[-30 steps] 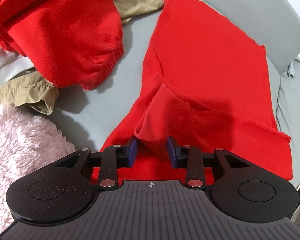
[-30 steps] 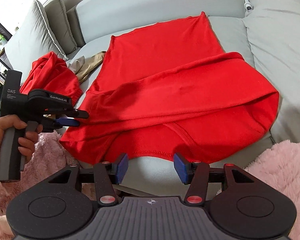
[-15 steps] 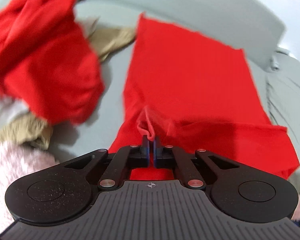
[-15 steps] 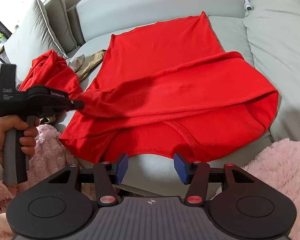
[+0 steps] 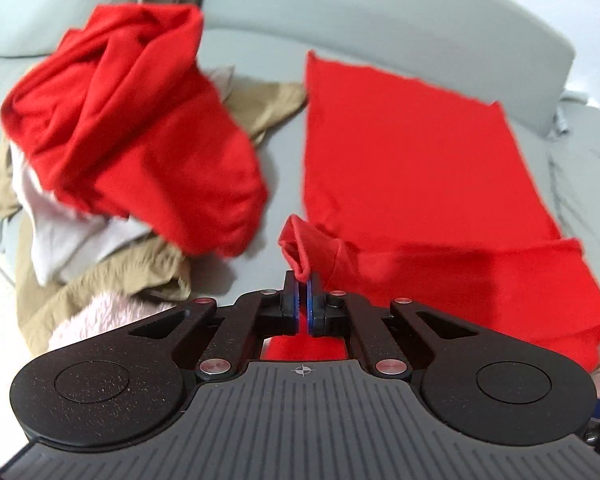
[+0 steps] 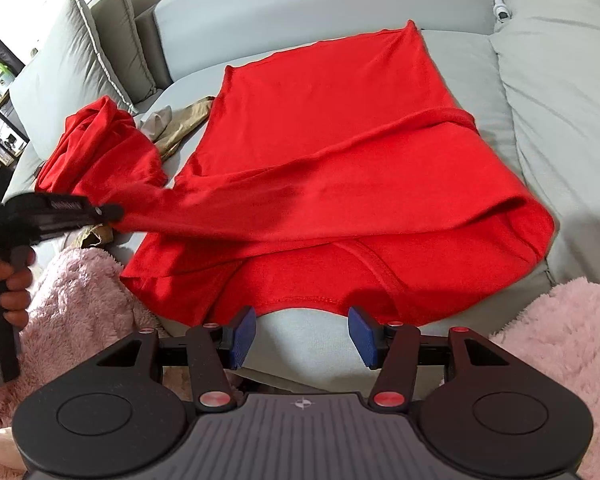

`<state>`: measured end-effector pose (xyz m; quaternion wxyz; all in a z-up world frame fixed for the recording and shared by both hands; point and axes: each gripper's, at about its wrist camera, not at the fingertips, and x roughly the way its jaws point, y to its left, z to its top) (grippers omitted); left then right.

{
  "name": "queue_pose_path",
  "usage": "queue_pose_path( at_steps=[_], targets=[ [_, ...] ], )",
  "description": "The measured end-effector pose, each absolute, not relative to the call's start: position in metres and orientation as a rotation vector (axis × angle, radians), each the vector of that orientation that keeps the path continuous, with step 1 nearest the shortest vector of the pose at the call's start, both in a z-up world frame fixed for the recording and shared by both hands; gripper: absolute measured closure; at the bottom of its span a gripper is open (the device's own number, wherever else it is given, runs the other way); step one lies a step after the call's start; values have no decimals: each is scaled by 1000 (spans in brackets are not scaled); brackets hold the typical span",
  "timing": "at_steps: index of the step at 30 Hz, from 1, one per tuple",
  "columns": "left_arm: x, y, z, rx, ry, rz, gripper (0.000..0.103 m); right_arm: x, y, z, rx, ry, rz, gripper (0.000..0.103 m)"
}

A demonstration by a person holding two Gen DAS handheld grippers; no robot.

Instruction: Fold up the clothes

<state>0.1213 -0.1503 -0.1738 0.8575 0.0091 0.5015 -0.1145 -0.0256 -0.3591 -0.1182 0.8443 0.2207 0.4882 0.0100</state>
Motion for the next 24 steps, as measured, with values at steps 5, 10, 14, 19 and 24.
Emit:
queue_pose_path(
  at_steps=[5, 10, 14, 19, 24],
  targets=[
    [119, -154, -180, 66, 1066, -226, 100, -26, -361, -117, 461, 1028, 13, 51],
    [115, -151, -180, 79, 1131, -190, 70, -26, -373, -112, 435, 1010, -10, 42],
    [96, -155, -165, 109, 1059, -215, 58, -22, -398, -100, 268, 965, -108, 41],
    [87, -187, -159, 154, 990, -384, 60, -14, -434, -109, 276, 1019, -195, 38],
    [104, -212, -178, 220, 1007, -397, 60, -5, -435, -118, 287, 1024, -172, 40]
  ],
)
